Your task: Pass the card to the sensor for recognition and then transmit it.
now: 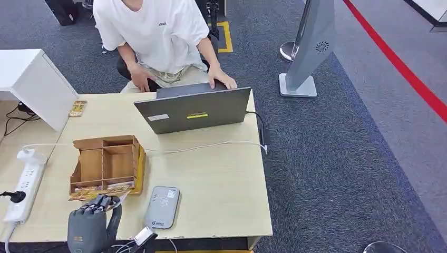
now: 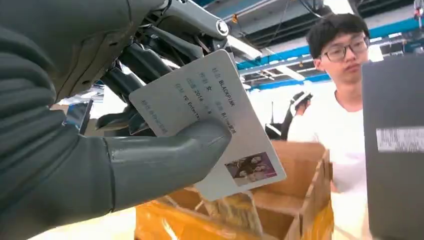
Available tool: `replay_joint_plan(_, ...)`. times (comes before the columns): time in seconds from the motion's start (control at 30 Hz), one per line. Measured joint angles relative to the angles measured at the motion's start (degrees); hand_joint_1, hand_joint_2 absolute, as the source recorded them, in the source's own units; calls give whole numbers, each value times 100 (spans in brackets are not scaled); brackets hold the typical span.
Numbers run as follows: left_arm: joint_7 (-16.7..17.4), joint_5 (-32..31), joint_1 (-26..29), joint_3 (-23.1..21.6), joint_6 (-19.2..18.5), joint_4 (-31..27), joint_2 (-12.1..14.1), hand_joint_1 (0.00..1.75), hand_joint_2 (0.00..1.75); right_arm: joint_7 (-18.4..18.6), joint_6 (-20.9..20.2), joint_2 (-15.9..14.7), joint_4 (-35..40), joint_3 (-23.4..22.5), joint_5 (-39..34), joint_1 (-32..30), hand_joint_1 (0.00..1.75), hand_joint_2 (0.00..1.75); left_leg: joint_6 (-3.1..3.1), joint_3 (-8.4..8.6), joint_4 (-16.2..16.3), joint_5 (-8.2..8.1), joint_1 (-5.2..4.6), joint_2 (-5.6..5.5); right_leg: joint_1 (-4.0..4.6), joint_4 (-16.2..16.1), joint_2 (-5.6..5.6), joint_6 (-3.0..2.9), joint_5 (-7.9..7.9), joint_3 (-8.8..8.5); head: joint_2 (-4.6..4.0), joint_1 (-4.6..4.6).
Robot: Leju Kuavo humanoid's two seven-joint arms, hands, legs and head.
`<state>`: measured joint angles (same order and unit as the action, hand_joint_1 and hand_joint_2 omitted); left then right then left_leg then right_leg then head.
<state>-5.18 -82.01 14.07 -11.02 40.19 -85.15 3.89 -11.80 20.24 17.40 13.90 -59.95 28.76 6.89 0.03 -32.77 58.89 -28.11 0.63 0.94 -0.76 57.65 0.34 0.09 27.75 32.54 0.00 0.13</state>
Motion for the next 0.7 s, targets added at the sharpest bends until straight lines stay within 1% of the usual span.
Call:
replay_joint_plan(0.2,-87,-159,-52,0,2,506,-127,175,175,54,41,0,-13,24,122,23,0,175,0,0,0,0,0,0,0,0,0,0,0,0,0,0)
replay_joint_plan(0.4,-276,-286,-92,0,2,631,-337,175,175,55,70,2,-33,147,229,65,0,175,0,0,0,0,0,0,0,0,-1,0,-1,0,0,2)
replay_joint_plan(0.53,-630,-247,-160,0,7,623,-525,175,175,41,103,18,-37,219,299,85,0,175,0,0,1,0,0,-1,0,0,-1,0,-1,0,0,0)
replay_joint_plan(0.63,-986,-216,-212,26,9,533,-704,175,175,39,147,42,-39,271,326,104,0,175,0,0,1,0,0,-1,0,0,-1,0,-1,0,0,2)
replay_joint_plan(0.7,-1150,-201,-249,74,9,480,-818,175,175,41,157,59,-39,302,358,113,0,175,0,0,1,0,0,-1,0,0,-1,0,-1,-1,0,0)
